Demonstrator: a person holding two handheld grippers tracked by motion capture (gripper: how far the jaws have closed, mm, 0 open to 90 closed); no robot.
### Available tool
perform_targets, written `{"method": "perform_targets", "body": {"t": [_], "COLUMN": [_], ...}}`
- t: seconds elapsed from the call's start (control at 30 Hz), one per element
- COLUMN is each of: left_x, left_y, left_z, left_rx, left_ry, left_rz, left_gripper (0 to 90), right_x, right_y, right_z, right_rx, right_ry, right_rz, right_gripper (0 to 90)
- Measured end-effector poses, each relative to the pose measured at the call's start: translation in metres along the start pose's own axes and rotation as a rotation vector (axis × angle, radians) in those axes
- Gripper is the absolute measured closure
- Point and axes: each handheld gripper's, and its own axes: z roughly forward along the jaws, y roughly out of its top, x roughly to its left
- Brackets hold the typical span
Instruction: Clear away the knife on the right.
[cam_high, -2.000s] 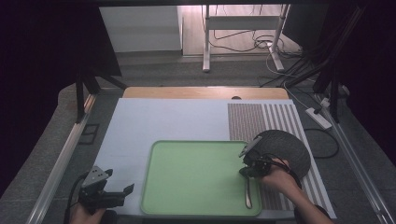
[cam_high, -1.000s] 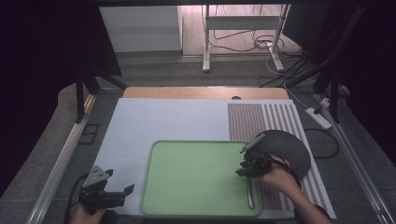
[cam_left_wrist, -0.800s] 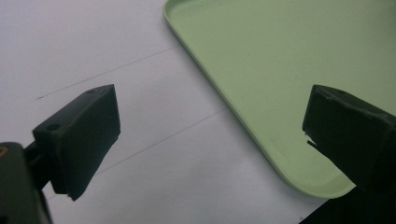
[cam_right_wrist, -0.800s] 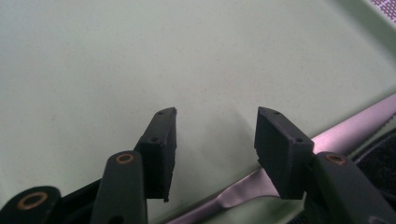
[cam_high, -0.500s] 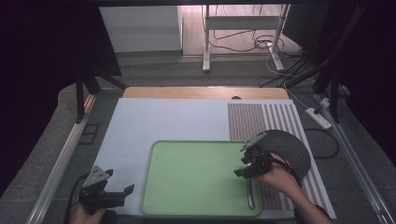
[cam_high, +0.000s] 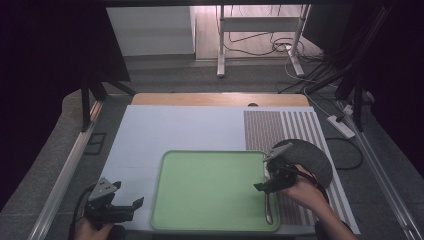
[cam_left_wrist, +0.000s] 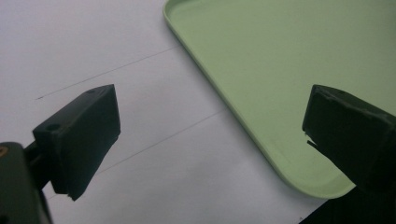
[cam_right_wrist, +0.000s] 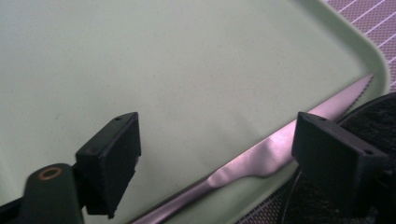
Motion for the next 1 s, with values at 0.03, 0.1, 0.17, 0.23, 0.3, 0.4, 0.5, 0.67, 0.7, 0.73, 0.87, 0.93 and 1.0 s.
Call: {"method": "perform_targets", "body": {"t": [0.03,0.1,0.17,0.23,0.3,0.4,0.5,0.67,0.7,0.73,0.87,0.93,1.0], "left_x": [0.000,0.000,0.000,0.000,0.000,0.000,0.000,0.000,0.000,0.000,0.000,0.000,0.000], "left_y": [0.000,0.000,0.000,0.000,0.000,0.000,0.000,0.000,0.000,0.000,0.000,0.000,0.000], "left_z": [0.000,0.000,0.000,0.000,0.000,0.000,0.000,0.000,0.000,0.000,0.000,0.000,0.000], "left_rx": [0.000,0.001,0.001,0.001,0.001,0.001,0.001,0.000,0.000,0.000,0.000,0.000,0.001], "left_ry": [0.000,0.000,0.001,0.000,0.000,0.001,0.000,0.000,0.000,0.000,0.000,0.000,0.000], "left_rz": [0.000,0.001,0.003,0.002,0.002,0.003,0.004,0.006,0.006,0.006,0.007,0.007,0.008], "left_gripper": [5.1,5.2,5.2,5.1,5.1,5.1,5.1,5.1,5.2,5.2,5.2,5.2,5.1], "right_x": [0.001,0.002,0.003,0.003,0.003,0.003,0.002,0.003,0.003,0.004,0.005,0.004,0.003], "right_y": [-0.001,-0.003,-0.005,-0.007,-0.009,-0.013,-0.017,-0.022,-0.022,-0.023,-0.027,-0.030,-0.033], "right_z": [-0.001,-0.003,-0.005,-0.007,-0.009,-0.010,-0.012,-0.014,-0.015,-0.015,-0.017,-0.019,-0.021], "right_rx": [-0.010,-0.027,-0.041,-0.051,-0.059,-0.064,-0.078,-0.095,-0.095,-0.097,-0.108,-0.114,-0.118], "right_ry": [-0.005,-0.014,-0.025,-0.035,-0.047,-0.057,-0.069,-0.102,-0.108,-0.113,-0.128,-0.130,-0.133], "right_rz": [0.000,-0.007,-0.010,-0.012,-0.014,-0.007,0.002,0.012,0.014,0.013,0.018,0.028,0.038], "right_gripper": [12.2,10.5,9.6,8.3,6.3,3.6,2.6,1.0,0.7,0.0,0.0,0.0,0.0]}}
